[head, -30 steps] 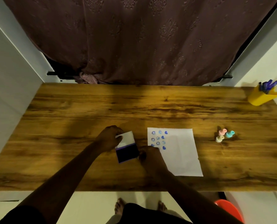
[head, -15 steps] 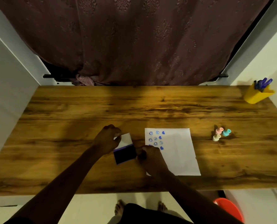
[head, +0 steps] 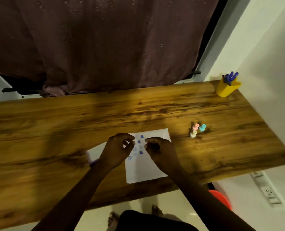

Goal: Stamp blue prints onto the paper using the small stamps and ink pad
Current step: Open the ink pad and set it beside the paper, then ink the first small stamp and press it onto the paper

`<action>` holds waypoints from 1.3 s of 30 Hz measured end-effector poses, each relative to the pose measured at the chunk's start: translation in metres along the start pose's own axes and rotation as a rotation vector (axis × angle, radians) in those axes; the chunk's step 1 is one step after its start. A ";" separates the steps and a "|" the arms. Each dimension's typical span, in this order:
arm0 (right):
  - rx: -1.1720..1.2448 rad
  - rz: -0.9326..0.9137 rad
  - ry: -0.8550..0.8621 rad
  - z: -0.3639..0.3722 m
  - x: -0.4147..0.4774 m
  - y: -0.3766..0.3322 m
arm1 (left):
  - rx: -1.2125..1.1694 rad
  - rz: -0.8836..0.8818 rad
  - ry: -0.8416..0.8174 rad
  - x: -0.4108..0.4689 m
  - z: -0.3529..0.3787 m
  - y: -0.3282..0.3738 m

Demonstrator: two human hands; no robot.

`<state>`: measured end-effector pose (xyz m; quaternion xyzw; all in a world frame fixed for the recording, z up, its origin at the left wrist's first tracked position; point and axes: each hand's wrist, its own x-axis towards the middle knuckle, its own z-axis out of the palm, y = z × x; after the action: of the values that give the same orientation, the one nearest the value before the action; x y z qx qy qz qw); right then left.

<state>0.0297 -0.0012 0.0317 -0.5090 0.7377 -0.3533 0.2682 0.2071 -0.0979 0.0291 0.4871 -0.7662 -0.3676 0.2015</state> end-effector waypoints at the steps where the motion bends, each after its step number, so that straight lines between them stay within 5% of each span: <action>1: -0.013 0.011 0.025 -0.007 0.001 0.003 | -0.015 0.006 -0.003 0.002 0.007 0.005; 12: -0.185 0.038 0.217 -0.104 0.020 0.075 | -0.011 0.101 -0.089 0.031 0.091 0.053; 25: -0.499 0.069 0.071 -0.127 0.056 0.122 | -0.019 0.072 -0.087 0.035 0.131 0.073; 32: -0.324 0.065 0.058 -0.125 0.061 0.120 | -0.067 0.064 -0.047 0.031 0.124 0.071; 39: 0.236 0.100 -0.062 -0.112 0.052 0.072 | -0.208 0.095 0.044 0.026 0.107 0.075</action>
<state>-0.1124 -0.0052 0.0406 -0.4470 0.7070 -0.4078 0.3660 0.0794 -0.0628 0.0159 0.4346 -0.7414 -0.4246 0.2849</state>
